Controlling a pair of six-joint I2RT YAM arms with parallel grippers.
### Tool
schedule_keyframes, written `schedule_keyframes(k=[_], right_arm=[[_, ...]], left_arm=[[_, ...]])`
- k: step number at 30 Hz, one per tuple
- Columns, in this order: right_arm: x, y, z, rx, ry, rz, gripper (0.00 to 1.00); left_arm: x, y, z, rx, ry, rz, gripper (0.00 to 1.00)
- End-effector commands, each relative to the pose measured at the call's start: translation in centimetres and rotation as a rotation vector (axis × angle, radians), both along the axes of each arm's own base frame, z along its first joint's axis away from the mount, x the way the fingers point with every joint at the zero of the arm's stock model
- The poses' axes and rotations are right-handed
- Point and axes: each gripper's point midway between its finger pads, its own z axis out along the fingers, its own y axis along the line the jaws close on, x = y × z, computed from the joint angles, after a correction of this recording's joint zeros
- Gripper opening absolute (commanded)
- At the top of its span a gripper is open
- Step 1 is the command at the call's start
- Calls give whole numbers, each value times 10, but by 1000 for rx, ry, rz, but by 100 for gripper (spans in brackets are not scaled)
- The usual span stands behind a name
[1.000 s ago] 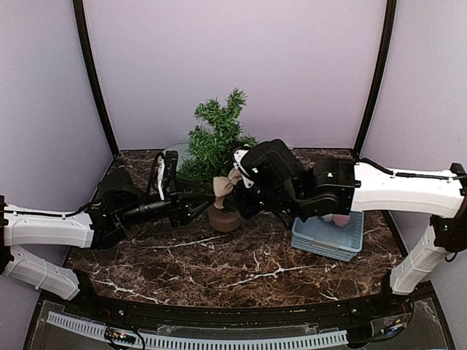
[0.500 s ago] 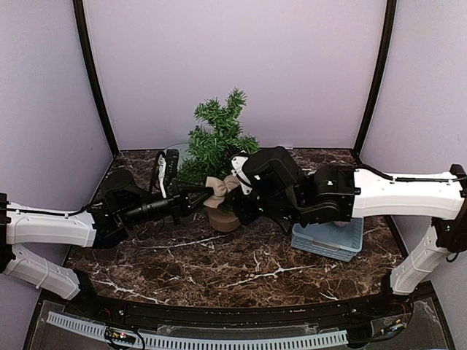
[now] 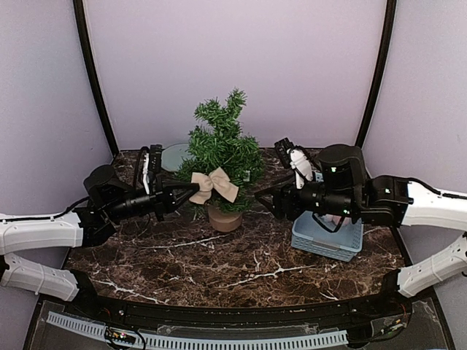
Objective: Decorate the small christmas tree
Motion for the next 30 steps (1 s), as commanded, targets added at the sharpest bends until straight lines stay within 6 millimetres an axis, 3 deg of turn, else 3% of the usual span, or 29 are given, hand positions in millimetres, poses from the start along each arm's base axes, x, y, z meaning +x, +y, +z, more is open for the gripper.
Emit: schedule_keyframes(k=[1, 9, 24, 30], right_arm=[[-9, 21, 23, 154, 21, 137, 63], [-34, 61, 14, 189, 114, 372, 66], [-53, 63, 24, 267, 167, 559, 82], [-71, 70, 37, 340, 209, 708, 85]], left_arm=[[-23, -3, -6, 32, -8, -166, 0], [-55, -16, 9, 26, -77, -362, 0], [-102, -7, 33, 9, -196, -558, 0], [-118, -7, 39, 24, -208, -651, 0]])
